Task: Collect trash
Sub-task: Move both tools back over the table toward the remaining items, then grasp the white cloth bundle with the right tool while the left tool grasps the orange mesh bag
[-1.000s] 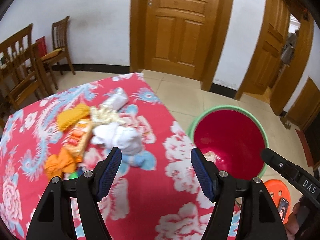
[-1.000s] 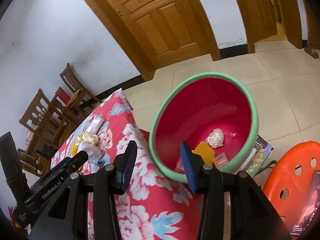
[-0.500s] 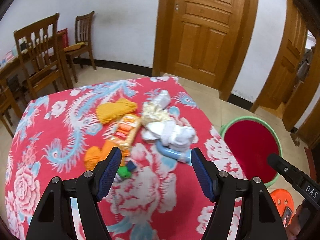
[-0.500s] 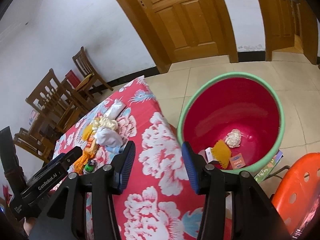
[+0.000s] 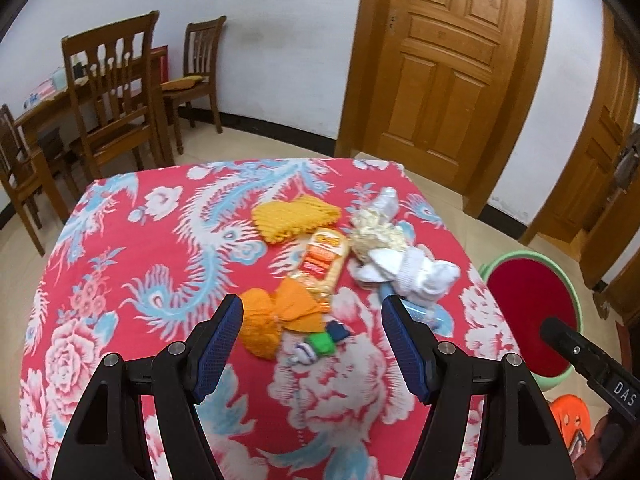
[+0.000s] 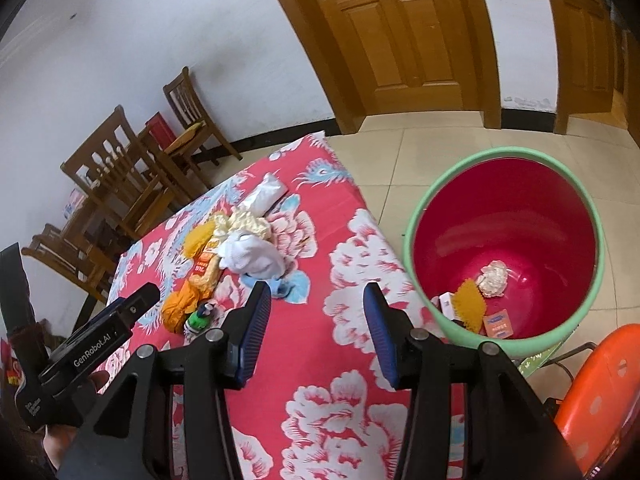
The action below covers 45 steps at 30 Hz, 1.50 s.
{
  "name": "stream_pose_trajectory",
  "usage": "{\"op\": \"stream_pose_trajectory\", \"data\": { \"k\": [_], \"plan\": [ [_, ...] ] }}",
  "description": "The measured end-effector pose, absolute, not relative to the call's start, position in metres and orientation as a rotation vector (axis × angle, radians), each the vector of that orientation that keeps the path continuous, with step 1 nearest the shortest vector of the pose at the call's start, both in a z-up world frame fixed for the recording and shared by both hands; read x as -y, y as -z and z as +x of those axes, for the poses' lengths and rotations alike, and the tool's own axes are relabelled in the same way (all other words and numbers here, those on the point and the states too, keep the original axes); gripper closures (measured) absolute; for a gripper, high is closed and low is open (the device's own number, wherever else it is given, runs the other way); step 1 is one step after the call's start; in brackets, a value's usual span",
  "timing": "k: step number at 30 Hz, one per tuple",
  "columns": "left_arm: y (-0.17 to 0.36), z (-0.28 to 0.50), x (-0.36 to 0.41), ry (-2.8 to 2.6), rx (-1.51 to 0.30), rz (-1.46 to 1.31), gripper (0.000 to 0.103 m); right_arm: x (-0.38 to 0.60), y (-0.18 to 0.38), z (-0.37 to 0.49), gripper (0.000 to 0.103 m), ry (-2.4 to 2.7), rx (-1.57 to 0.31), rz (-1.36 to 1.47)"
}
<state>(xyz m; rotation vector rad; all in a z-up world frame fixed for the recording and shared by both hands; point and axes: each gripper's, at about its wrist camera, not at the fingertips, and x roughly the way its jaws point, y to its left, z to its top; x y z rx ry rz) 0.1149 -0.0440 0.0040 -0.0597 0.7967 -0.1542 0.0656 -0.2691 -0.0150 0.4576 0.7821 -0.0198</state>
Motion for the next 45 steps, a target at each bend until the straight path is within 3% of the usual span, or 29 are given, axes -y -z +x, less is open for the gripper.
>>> {"op": "stream_pose_trajectory", "data": {
  "k": [20,42,45],
  "plan": [
    [0.028,0.142,-0.003,0.036,-0.878,-0.103,0.030,0.222,0.028,0.116,0.050,-0.075,-0.854,0.360],
    [0.059,0.160,0.006,0.062,-0.938,-0.089,0.030,0.202,0.056,0.171,0.049,-0.108,-0.902,0.311],
    [0.062,0.161,0.005,0.064,-0.948,-0.106,0.030,0.203,0.059,0.173,0.054,-0.107,-0.899,0.321]
  ]
}}
